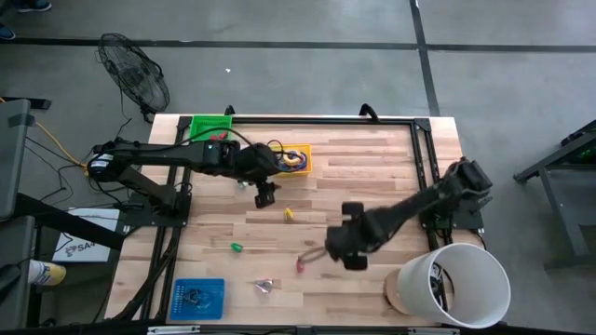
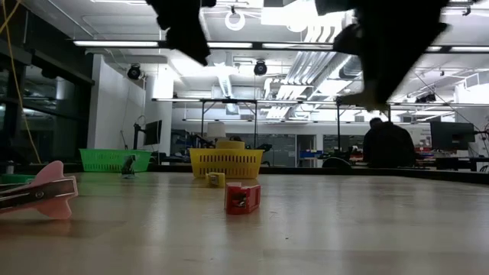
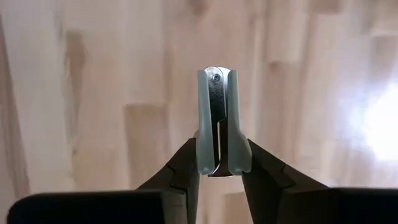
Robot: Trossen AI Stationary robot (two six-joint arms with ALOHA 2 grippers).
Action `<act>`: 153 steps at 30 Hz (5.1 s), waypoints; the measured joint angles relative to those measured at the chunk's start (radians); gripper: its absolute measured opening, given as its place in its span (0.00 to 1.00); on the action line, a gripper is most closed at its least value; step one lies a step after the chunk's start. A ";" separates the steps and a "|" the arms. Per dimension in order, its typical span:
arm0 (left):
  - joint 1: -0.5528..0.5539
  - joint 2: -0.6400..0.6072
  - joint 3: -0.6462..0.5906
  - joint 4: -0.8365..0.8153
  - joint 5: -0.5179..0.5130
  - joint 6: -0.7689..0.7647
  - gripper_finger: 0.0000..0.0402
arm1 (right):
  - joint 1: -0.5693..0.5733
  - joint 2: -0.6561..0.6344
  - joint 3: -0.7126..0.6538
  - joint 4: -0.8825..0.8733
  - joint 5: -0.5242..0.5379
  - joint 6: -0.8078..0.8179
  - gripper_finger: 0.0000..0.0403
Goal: Pick and place Stapler, Stapler remover, tape
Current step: Put the light gray staple remover into the blue bin
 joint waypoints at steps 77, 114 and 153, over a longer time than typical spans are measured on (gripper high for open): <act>-0.001 0.000 0.000 0.541 0.123 0.245 0.29 | -0.438 -0.327 0.022 0.523 -0.141 -0.559 0.21; -0.038 0.000 0.000 0.003 0.116 -0.104 0.20 | -0.443 -0.363 0.021 0.259 -0.026 -0.452 0.76; -0.886 0.086 0.000 -0.242 0.281 -1.523 0.20 | -0.588 -0.363 0.019 0.275 -0.114 -0.585 0.76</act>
